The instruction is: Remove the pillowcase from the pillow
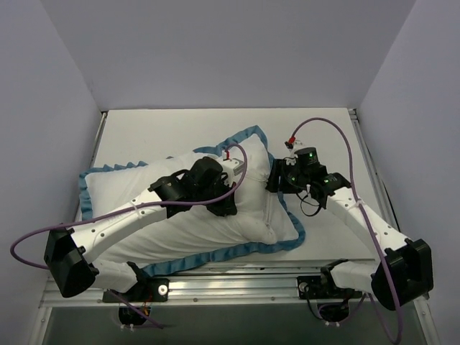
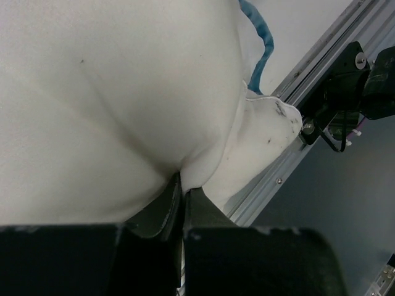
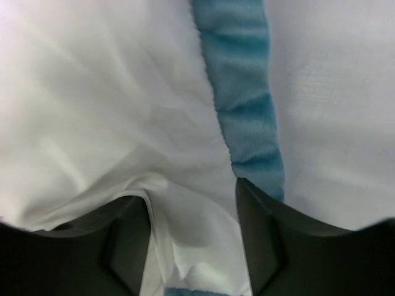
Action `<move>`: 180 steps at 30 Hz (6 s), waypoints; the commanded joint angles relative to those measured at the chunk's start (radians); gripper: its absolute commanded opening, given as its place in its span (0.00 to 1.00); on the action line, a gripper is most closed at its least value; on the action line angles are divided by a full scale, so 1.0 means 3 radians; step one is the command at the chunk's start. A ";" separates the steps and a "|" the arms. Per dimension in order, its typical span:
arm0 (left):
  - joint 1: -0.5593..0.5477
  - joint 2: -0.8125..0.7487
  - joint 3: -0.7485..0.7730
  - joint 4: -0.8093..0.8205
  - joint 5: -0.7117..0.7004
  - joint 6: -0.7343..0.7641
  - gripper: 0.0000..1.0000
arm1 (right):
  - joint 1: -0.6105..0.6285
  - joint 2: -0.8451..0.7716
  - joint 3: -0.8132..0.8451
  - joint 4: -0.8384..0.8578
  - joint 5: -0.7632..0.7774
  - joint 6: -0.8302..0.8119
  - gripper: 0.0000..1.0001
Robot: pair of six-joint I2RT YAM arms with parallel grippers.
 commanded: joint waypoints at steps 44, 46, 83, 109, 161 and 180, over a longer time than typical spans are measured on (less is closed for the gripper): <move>-0.0052 -0.1225 -0.0672 -0.0370 -0.0567 -0.0416 0.02 | -0.0702 0.1391 0.1226 0.0086 0.1000 0.0050 0.00; -0.0052 -0.1307 -0.0683 -0.0273 -0.0674 -0.0417 0.02 | -0.0687 0.1402 0.1134 0.0218 0.0682 0.0065 0.00; 0.0898 -0.1211 -0.1209 -0.0130 -0.1560 -0.1527 0.97 | 0.1118 -0.0173 0.0040 0.0111 -0.0010 0.0168 1.00; 0.1159 -0.0954 -0.1321 0.0889 -0.0705 -0.1086 0.93 | 0.1824 0.0916 0.0601 0.0306 0.1371 0.0347 0.03; 0.1635 0.0249 -0.1148 0.1591 -0.0864 -0.1265 0.56 | 0.1732 -0.0833 0.1604 -0.1075 -0.0404 -0.0609 0.76; 0.1512 -0.0036 -0.0817 0.1297 -0.0266 -0.1292 0.95 | 0.0054 0.0021 0.0614 -0.0850 0.0084 -0.0242 0.86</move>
